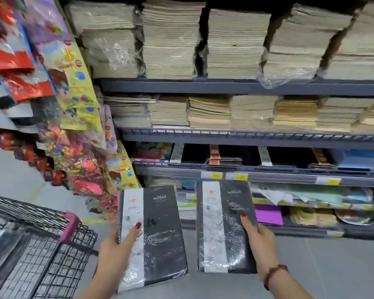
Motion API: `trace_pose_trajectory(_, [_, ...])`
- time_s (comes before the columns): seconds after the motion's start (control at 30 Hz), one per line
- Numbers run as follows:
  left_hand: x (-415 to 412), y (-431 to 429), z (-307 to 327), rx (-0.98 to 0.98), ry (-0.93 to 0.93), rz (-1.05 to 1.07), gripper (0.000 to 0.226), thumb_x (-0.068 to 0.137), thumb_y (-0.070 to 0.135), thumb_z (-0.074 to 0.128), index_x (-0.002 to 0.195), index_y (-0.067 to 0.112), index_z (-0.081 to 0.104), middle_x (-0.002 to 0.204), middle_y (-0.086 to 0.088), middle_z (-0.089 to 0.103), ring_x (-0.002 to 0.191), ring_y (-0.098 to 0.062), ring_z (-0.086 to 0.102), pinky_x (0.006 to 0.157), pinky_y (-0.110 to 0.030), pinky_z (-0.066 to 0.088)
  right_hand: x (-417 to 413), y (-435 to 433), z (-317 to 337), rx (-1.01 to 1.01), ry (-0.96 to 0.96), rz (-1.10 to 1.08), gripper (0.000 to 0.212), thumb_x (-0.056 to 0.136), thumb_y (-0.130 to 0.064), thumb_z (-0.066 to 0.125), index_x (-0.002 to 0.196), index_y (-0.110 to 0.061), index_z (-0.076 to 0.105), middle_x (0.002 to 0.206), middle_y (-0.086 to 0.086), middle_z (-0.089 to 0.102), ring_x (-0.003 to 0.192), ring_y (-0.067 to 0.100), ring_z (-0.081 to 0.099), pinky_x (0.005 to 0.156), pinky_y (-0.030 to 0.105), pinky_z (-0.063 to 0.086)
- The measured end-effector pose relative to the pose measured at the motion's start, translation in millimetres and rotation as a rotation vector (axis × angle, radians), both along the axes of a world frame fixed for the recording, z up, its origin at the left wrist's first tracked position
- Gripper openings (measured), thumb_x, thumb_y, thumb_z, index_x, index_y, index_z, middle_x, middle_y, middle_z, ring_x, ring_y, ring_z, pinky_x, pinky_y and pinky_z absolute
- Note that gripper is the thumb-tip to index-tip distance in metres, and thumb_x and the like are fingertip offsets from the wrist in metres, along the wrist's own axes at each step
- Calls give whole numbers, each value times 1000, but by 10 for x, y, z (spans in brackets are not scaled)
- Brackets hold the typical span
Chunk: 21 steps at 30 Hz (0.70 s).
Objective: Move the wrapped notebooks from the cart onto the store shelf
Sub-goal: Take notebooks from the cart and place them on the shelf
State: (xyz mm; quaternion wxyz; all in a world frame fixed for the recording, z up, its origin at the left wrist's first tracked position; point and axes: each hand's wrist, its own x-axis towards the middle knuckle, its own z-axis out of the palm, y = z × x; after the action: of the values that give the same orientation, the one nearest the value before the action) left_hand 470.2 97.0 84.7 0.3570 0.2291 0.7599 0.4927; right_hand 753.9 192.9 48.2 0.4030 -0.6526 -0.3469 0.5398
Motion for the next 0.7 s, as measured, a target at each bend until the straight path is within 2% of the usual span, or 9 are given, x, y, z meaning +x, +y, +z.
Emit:
trace_pose_trajectory(0.13, [-203, 200, -68, -21, -30, 48, 33, 82, 40, 69, 107, 20, 62, 88, -3, 72, 55, -17, 51, 45, -26, 40, -267, 259, -51, -40, -29, 39, 35, 78, -46, 70, 82, -11, 70, 84, 13, 73, 86, 33, 68, 89, 49, 51])
trace_pose_trajectory(0.2, [-303, 312, -107, -21, -48, 33, 31, 83, 39, 69, 107, 21, 62, 83, -1, 70, 48, -10, 47, 42, -34, 42, -409, 379, -53, -70, -35, 49, 33, 78, -45, 70, 85, -13, 70, 86, 12, 74, 84, 32, 69, 87, 51, 53])
trace_pose_trajectory(0.23, [-355, 369, -120, -21, -52, 35, 31, 83, 39, 69, 107, 20, 62, 78, -1, 67, 46, -8, 46, 42, -36, 42, -481, 446, -42, -81, -28, 55, 31, 80, -42, 70, 88, -13, 70, 88, 13, 74, 85, 32, 69, 86, 49, 54])
trace_pose_trajectory(0.3, [-472, 485, -182, -30, -49, 28, 32, 82, 41, 70, 106, 21, 62, 75, 2, 64, 49, -7, 47, 44, -29, 41, -632, 593, -3, -85, -19, 58, 29, 82, -38, 69, 92, -10, 70, 89, 13, 74, 84, 31, 69, 80, 43, 56])
trace_pose_trajectory(0.4, [-593, 669, -271, -19, -69, 14, 28, 83, 36, 69, 104, 20, 62, 87, 3, 70, 57, -9, 56, 49, -25, 42, -841, 854, -3, -64, -35, 65, 30, 83, -38, 69, 92, -9, 69, 86, 9, 73, 82, 28, 69, 75, 38, 56])
trace_pose_trajectory(0.5, [-676, 871, -399, -20, -88, 14, 22, 84, 33, 69, 100, 20, 64, 86, 0, 73, 49, -1, 57, 46, -20, 41, -1024, 1144, -105, -94, -11, 74, 33, 82, -39, 69, 91, -7, 70, 83, 9, 74, 77, 27, 70, 67, 34, 57])
trace_pose_trajectory(0.57, [-714, 992, -536, -39, -100, 26, 21, 83, 35, 70, 97, 21, 65, 80, 1, 72, 47, -3, 55, 44, -22, 40, -1131, 1335, -196, -111, 29, 65, 31, 82, -38, 70, 90, -9, 70, 84, 8, 75, 77, 26, 71, 65, 31, 56])
trace_pose_trajectory(0.63, [-715, 1090, -711, -54, -136, 48, 27, 79, 40, 71, 100, 25, 64, 87, 0, 74, 53, -9, 57, 48, -27, 41, -1219, 1528, -319, -119, 56, 42, 28, 82, -36, 70, 89, -9, 71, 85, 6, 75, 76, 23, 71, 67, 31, 56])
trace_pose_trajectory(0.7, [-712, 1184, -899, -55, -146, 80, 29, 77, 43, 74, 100, 29, 63, 87, 3, 73, 55, -11, 55, 52, -29, 41, -1297, 1687, -448, -125, 77, 36, 26, 82, -36, 70, 84, -10, 71, 80, 2, 75, 71, 17, 71, 63, 27, 55])
